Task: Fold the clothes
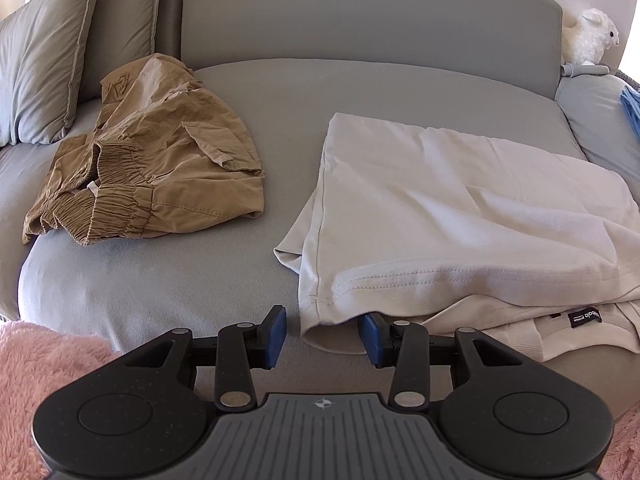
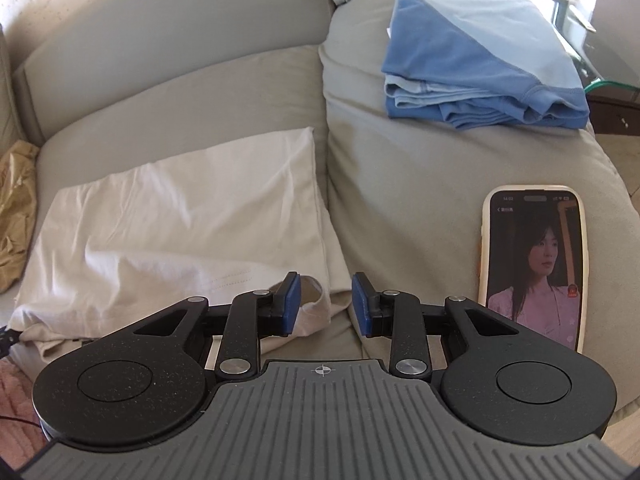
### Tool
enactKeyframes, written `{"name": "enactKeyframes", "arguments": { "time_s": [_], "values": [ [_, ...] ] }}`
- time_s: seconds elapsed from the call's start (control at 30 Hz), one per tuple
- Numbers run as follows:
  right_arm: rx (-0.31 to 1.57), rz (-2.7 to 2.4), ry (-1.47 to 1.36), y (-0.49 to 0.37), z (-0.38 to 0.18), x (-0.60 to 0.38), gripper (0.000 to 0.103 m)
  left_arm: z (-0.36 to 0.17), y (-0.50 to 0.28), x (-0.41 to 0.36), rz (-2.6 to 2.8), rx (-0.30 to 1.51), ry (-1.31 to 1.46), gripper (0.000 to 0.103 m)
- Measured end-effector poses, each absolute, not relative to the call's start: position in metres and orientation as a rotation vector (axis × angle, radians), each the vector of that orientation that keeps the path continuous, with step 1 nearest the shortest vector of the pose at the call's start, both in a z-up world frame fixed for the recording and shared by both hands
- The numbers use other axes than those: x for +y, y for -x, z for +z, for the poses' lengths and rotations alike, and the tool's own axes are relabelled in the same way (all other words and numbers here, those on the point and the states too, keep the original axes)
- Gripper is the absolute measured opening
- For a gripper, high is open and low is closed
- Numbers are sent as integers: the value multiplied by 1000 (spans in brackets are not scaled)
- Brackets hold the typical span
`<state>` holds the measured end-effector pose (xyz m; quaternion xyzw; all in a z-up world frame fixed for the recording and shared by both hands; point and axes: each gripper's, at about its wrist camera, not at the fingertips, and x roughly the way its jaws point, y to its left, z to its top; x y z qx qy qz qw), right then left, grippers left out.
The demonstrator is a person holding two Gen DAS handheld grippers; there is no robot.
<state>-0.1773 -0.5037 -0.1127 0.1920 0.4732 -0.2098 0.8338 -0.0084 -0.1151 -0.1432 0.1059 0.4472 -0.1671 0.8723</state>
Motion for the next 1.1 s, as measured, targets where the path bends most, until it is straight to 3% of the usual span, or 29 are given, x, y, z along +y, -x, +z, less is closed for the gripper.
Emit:
{"name": "enactKeyframes", "arguments": {
  "time_s": [0.6,1.1],
  "values": [
    [1088,-208,-220,165,-122,-494,30,-142,16,-114,-383,950,-233,40],
    [999,-172,-242,169,-128,-493,30,-142,13,-111,-364,939,-229,40]
  ]
}}
